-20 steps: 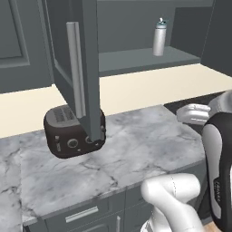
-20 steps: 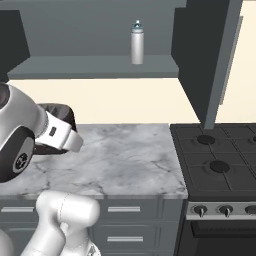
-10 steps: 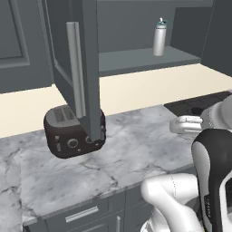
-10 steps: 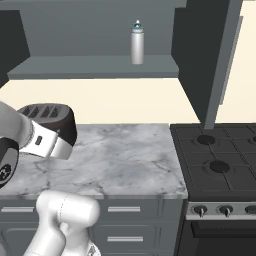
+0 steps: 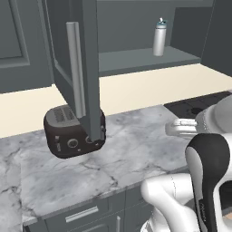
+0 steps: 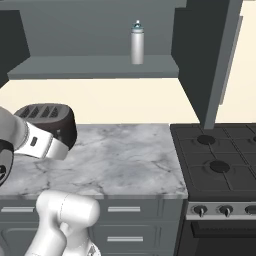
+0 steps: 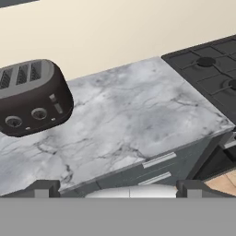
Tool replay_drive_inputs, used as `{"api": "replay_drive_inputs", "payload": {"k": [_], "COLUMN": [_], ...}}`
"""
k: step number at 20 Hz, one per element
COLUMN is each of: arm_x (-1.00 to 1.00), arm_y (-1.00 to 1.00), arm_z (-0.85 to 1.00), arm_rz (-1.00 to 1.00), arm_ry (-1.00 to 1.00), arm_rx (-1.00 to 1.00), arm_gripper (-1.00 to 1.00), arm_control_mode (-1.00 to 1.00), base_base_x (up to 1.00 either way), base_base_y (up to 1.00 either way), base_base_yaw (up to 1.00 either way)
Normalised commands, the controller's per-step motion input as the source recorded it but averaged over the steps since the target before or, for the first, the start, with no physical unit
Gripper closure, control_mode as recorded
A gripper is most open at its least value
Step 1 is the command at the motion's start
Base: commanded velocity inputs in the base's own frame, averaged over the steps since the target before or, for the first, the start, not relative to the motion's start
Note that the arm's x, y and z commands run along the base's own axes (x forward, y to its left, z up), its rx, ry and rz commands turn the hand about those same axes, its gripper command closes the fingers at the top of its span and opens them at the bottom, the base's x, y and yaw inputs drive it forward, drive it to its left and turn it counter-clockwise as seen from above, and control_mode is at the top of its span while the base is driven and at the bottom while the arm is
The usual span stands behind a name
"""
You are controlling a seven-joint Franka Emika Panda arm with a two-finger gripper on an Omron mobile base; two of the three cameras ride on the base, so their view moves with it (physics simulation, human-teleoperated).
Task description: Pick the milk, water bottle from the counter and place them in the open cabinet.
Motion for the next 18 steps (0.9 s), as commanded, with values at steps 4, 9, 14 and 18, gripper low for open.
{"api": "replay_drive_inputs", "payload": {"k": [4,9,14,18], "arm_x": [0.00,0.00,0.00,0.00], "arm_y": [0.00,0.00,0.00,0.00], "arm_z": [0.00,0.00,0.00,0.00], "arm_rz": [0.00,0.00,0.00,0.00], "arm_ry": [0.00,0.00,0.00,0.00], "arm_rx": [0.00,0.00,0.00,0.00], "arm_gripper": [-1.00,-1.00,-1.00,-1.00], "arm_control_mode": [1.00,1.00,1.00,1.00], "base_base_x": [-0.44,-0.80,-0.62,-0.10], "base_base_y": [-0.24,-0.59,-0.77,-0.87], "base_base_yaw": [-0.06,-0.34,-0.54,-0.65]}}
